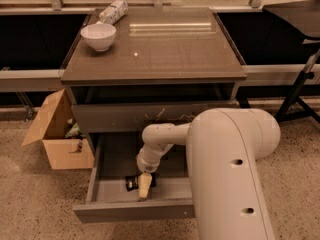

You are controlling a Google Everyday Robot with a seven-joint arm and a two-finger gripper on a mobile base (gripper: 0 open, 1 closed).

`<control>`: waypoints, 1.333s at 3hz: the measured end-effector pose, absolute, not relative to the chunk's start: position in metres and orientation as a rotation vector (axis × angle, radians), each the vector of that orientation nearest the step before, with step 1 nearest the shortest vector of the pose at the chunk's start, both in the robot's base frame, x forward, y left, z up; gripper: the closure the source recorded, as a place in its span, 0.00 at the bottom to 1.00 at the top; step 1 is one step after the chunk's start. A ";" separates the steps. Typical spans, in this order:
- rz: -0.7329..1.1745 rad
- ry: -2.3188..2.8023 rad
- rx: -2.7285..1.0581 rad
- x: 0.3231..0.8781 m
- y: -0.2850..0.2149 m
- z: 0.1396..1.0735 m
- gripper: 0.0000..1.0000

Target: Pick rxbar chocolate from middle drawer and place on counter

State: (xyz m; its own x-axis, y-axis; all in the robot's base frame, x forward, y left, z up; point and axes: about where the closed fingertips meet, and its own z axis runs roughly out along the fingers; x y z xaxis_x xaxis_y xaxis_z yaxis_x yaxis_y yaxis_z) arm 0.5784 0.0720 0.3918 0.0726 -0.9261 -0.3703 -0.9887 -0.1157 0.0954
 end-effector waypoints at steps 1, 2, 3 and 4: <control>0.496 1.962 -2.167 0.579 0.070 0.389 0.00; 0.477 1.969 -2.172 0.580 0.072 0.386 0.02; 0.472 1.970 -2.172 0.581 0.073 0.389 0.25; 0.479 1.963 -2.164 0.581 0.072 0.396 0.15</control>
Offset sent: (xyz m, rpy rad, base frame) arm 0.0065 0.0192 -0.0543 -0.1256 -0.0562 -0.0025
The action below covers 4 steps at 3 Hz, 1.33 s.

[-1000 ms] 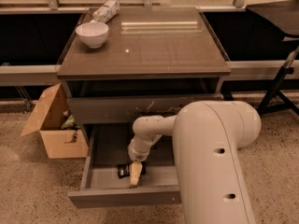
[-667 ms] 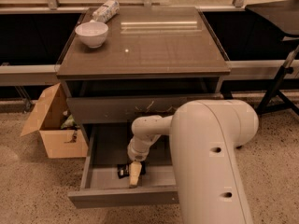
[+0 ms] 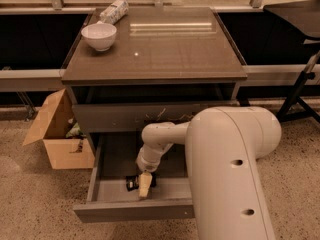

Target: Pick rxbar chocolate from middle drawer and place on counter

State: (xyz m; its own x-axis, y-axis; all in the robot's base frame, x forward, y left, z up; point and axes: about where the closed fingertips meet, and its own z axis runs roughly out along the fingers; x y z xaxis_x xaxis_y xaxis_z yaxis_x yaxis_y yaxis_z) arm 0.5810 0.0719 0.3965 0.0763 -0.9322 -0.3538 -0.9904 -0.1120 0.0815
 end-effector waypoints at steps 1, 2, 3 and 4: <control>0.543 1.931 -2.160 0.570 0.063 0.424 0.00; 0.538 1.938 -2.150 0.574 0.061 0.416 0.00; 0.521 1.947 -2.130 0.582 0.055 0.408 0.00; 0.489 1.961 -2.123 0.589 0.052 0.398 0.00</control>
Offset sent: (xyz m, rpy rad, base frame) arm -0.0125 -0.0169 0.0519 0.0852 0.0275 0.0256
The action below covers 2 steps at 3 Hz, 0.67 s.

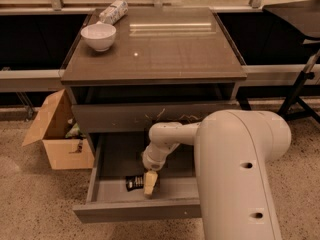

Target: Pick rxbar chocolate from middle drawer and place on counter

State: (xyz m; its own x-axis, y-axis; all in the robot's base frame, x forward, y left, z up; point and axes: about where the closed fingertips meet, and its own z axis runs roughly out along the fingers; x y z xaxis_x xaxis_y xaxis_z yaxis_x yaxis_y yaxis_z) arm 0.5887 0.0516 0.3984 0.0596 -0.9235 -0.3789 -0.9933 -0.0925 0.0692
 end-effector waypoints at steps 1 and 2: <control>0.447 1.967 -2.135 0.592 0.054 0.386 0.00; 0.405 1.967 -2.150 0.595 0.059 0.373 0.00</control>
Offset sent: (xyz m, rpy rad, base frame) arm 0.0139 0.0121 -0.0375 -0.0767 -0.0696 0.0064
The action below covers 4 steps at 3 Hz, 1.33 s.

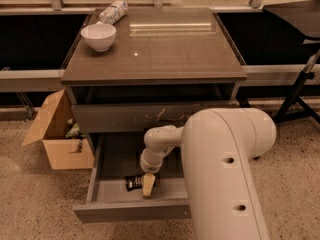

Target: Pick rxbar chocolate from middle drawer and place on counter

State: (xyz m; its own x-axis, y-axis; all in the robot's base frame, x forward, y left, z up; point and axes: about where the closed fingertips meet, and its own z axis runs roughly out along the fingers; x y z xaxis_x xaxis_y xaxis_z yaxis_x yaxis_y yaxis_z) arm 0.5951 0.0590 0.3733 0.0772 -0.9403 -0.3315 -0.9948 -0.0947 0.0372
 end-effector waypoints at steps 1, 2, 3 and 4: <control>0.388 1.958 -2.150 0.597 0.065 0.360 0.00; 0.377 1.949 -2.147 0.596 0.071 0.351 0.00; 0.356 1.942 -2.141 0.594 0.076 0.345 0.17; 0.343 1.937 -2.138 0.591 0.078 0.346 0.47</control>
Offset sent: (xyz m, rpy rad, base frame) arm 0.0042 0.0183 -0.0300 0.0066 -0.0484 0.0007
